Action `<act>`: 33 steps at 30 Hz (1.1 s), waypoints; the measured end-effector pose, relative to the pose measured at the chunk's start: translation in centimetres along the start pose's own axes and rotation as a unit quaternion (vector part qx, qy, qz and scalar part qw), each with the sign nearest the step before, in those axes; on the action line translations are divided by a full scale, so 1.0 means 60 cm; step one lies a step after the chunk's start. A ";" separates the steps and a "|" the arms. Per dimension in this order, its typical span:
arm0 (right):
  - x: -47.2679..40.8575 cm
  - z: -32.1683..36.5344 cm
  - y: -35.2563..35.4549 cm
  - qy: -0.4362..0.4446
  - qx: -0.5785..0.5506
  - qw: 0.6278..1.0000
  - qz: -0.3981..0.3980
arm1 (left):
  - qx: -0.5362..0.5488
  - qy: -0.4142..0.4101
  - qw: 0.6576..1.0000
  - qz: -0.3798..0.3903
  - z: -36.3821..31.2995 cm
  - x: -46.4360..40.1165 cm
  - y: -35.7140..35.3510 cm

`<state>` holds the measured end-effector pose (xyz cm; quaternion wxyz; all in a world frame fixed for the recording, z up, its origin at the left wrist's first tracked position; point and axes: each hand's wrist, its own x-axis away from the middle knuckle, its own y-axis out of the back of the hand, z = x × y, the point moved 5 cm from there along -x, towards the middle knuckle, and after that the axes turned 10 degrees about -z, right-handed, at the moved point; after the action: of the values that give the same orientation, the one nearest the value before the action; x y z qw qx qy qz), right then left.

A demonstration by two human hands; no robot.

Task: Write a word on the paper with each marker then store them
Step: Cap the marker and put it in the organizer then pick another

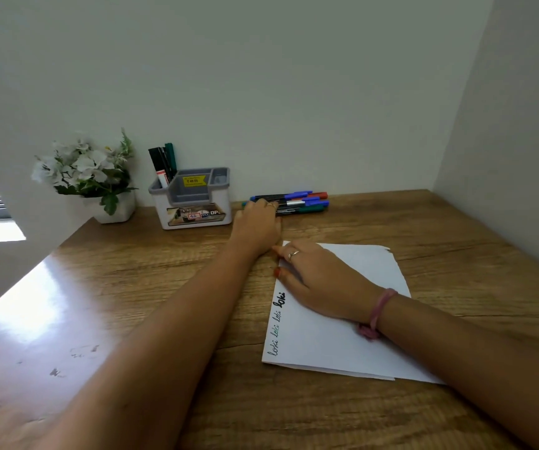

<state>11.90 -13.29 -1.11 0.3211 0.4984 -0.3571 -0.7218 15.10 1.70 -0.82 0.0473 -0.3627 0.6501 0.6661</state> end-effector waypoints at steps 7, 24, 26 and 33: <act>-0.003 -0.003 0.000 0.007 0.003 1.000 -0.009 | 0.035 -0.007 0.999 -0.015 0.005 0.003 0.011; -0.018 -0.048 0.110 -0.078 -0.057 0.976 -0.194 | 0.220 -0.037 0.973 -0.066 -0.021 0.038 0.125; -0.017 -0.064 0.125 -0.103 -0.060 0.972 -0.202 | 0.218 -0.100 0.969 -0.055 -0.033 0.052 0.156; -0.004 -0.051 0.122 -0.077 -0.052 0.983 -0.160 | 0.311 -0.169 0.933 -0.071 -0.064 0.098 0.221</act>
<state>15.64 -17.64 4.38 0.1985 0.4742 -0.2584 -0.8179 5.34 -6.16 7.46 0.3138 -0.2573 0.7799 0.4766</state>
